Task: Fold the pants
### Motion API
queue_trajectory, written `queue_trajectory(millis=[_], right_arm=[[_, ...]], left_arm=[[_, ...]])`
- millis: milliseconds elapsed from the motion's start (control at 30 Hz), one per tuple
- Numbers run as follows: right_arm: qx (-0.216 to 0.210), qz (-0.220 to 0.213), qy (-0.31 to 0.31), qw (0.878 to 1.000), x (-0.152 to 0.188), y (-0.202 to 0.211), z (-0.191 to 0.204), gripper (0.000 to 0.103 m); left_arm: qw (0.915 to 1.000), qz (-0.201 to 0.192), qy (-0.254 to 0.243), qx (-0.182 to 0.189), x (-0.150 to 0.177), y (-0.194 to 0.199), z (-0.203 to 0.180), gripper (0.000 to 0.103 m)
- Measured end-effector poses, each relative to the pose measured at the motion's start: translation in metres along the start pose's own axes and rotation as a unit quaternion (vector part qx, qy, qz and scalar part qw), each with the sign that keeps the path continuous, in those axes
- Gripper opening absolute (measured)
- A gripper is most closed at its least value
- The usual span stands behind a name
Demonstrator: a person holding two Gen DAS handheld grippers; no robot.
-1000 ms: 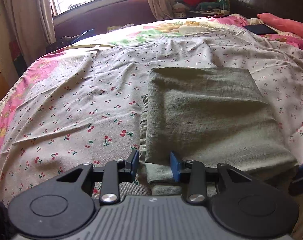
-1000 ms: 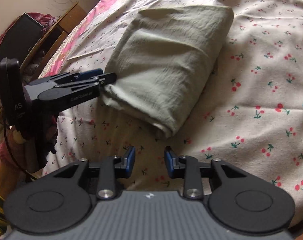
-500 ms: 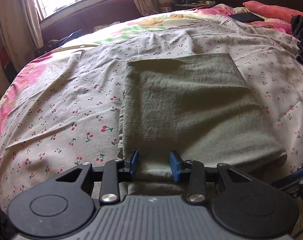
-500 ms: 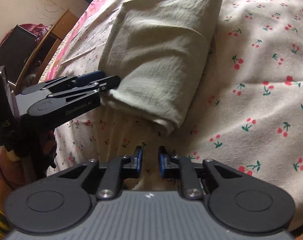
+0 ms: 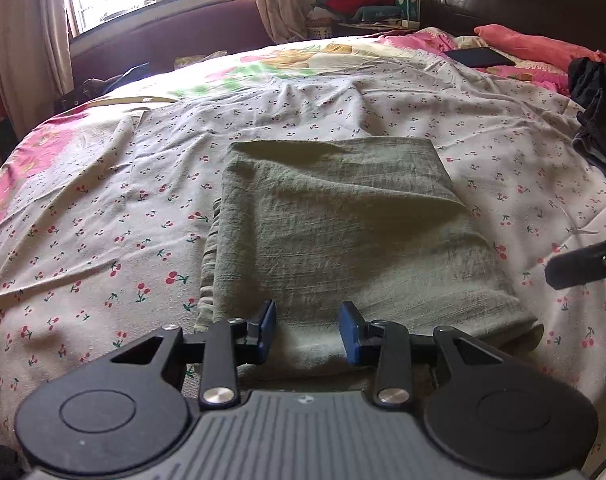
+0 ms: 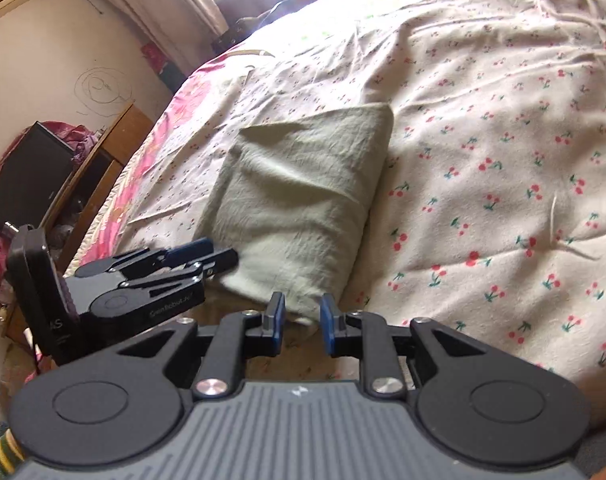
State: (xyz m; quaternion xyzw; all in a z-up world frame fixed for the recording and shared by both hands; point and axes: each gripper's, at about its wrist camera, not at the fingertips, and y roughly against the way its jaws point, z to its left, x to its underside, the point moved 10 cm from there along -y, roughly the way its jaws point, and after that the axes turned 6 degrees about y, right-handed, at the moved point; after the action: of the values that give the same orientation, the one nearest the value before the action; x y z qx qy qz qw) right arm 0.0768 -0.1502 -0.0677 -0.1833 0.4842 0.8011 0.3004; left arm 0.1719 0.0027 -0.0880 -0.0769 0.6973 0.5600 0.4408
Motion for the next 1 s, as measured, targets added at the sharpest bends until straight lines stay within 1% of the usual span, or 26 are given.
queue_trajectory(millis=[33,100,133,167,200,267,367,433,500,567,600,667,700,800,900,933,967,1000], right_arm=[[0.02,-0.005,-0.001,1.0,-0.004,-0.008,-0.006,0.022],[0.02,0.004,0.007,1.0,-0.002,-0.027,-0.005,0.021],[0.017,0.028,0.003,0.999,0.008,-0.041,-0.004,0.021],[0.005,0.062,-0.002,0.998,0.022,-0.052,-0.004,0.022],[0.008,0.074,0.004,0.997,0.031,-0.059,-0.002,0.022],[0.016,0.067,0.029,0.997,0.034,-0.058,0.003,0.022],[-0.008,0.074,0.014,0.997,0.026,-0.039,0.006,0.022],[-0.009,0.063,0.017,0.998,0.015,-0.028,0.002,0.022],[-0.003,0.029,-0.003,1.0,-0.008,-0.02,-0.012,0.024],[0.001,0.002,-0.041,0.999,-0.035,-0.024,-0.031,0.036],[0.002,-0.01,-0.052,0.999,-0.046,-0.028,-0.039,0.038],[0.012,-0.022,-0.061,0.998,-0.064,-0.044,-0.054,0.043],[0.016,-0.02,-0.07,0.997,-0.07,-0.054,-0.06,0.044],[-0.008,-0.005,-0.092,0.996,-0.078,-0.081,-0.067,0.045],[-0.035,-0.004,-0.099,0.994,-0.084,-0.1,-0.065,0.047],[-0.042,-0.007,-0.1,0.994,-0.086,-0.102,-0.063,0.044],[-0.04,-0.011,-0.098,0.994,-0.089,-0.103,-0.063,0.027],[-0.03,-0.008,-0.094,0.995,-0.091,-0.105,-0.063,0.018]], left_arm=[[0.9999,0.001,-0.009,-0.007,0.002,0.0,0.0,0.05],[0.9997,0.007,-0.016,-0.018,0.007,-0.001,0.003,0.05],[0.9996,0.013,-0.015,-0.021,0.01,-0.003,0.007,0.05],[0.9995,0.017,-0.012,-0.022,0.013,-0.003,0.01,0.05],[0.9996,0.017,-0.01,-0.021,0.014,-0.002,0.012,0.05],[0.9996,0.015,-0.009,-0.022,0.014,0.002,0.014,0.05],[0.9997,0.007,-0.012,-0.022,0.007,0.009,0.013,0.05],[0.9997,-0.006,-0.012,-0.021,0.0,0.017,0.012,0.05],[0.9996,-0.023,-0.01,-0.013,-0.006,0.029,0.007,0.05],[0.9993,-0.035,-0.01,0.012,-0.008,0.042,-0.006,0.05],[0.9985,-0.041,-0.016,0.031,-0.007,0.049,-0.018,0.05],[0.9956,-0.047,-0.05,0.063,-0.003,0.059,-0.045,0.05],[0.9941,-0.05,-0.066,0.071,0.0,0.061,-0.055,0.05],[0.986,-0.064,-0.135,0.073,0.011,0.055,-0.086,0.053],[0.9761,-0.054,-0.197,0.074,0.023,0.037,-0.108,0.053],[0.9734,-0.045,-0.212,0.076,0.027,0.03,-0.112,0.053],[0.9718,-0.02,-0.221,0.078,0.033,0.02,-0.114,0.05],[0.9711,0.015,-0.223,0.085,0.041,0.01,-0.115,0.034]])
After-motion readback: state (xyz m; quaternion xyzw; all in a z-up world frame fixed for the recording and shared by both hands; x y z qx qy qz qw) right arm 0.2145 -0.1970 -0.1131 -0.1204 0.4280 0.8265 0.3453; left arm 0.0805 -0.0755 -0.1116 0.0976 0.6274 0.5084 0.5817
